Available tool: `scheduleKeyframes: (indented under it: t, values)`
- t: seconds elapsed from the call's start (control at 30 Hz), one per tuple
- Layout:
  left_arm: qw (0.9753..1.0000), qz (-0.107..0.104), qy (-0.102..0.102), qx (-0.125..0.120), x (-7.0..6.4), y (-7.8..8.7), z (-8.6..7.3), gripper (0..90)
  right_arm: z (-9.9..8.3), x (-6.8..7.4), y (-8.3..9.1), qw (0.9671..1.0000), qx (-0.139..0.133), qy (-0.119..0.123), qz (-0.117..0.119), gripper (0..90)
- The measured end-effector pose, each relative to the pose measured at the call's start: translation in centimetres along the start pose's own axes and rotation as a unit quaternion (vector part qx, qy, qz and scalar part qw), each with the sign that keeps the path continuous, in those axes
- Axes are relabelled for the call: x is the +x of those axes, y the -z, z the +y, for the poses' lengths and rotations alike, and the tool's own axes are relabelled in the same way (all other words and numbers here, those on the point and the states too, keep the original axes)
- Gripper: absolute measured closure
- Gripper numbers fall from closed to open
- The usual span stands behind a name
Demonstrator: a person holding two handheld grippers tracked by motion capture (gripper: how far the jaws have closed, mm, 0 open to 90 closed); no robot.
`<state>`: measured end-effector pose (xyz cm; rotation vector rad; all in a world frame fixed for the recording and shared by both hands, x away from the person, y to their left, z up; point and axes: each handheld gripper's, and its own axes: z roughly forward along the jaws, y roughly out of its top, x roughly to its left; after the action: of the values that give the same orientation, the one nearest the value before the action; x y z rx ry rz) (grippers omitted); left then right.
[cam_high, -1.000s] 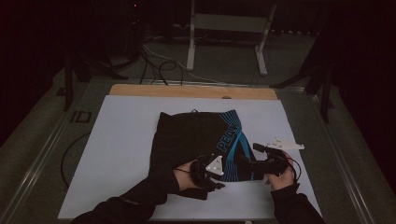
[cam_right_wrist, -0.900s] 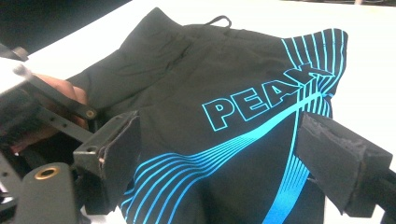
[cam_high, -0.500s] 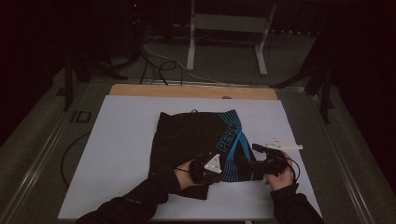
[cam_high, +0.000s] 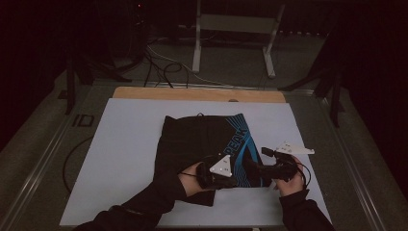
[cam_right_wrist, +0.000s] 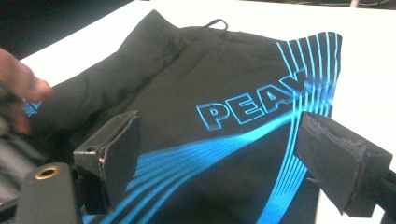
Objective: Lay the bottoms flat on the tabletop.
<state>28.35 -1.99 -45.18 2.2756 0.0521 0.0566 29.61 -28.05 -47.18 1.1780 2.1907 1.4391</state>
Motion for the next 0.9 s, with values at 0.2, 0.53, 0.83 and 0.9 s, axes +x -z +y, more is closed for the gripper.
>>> scheduleKeyframes:
  t: [0.2,0.53,0.83,0.9]
  values:
    - [0.9996,0.022,0.009,-0.015,0.0,1.9,1.3,87.5,0.2,0.2,0.4,0.9998,-0.012,0.006,0.011,15.5]
    - [0.9957,0.053,0.07,-0.03,2.2,1.7,0.3,87.7,-0.7,1.9,1.7,0.9976,0.009,0.031,0.061,11.3]
    - [0.9934,0.066,0.079,-0.05,2.7,2.7,1.3,87.7,-2.6,3.0,0.9,0.9917,0.078,0.094,-0.041,46.3]
    - [0.9934,0.066,0.079,-0.049,2.7,2.8,1.2,87.7,-2.5,2.6,1.0,0.9896,0.086,0.091,-0.071,63.3]
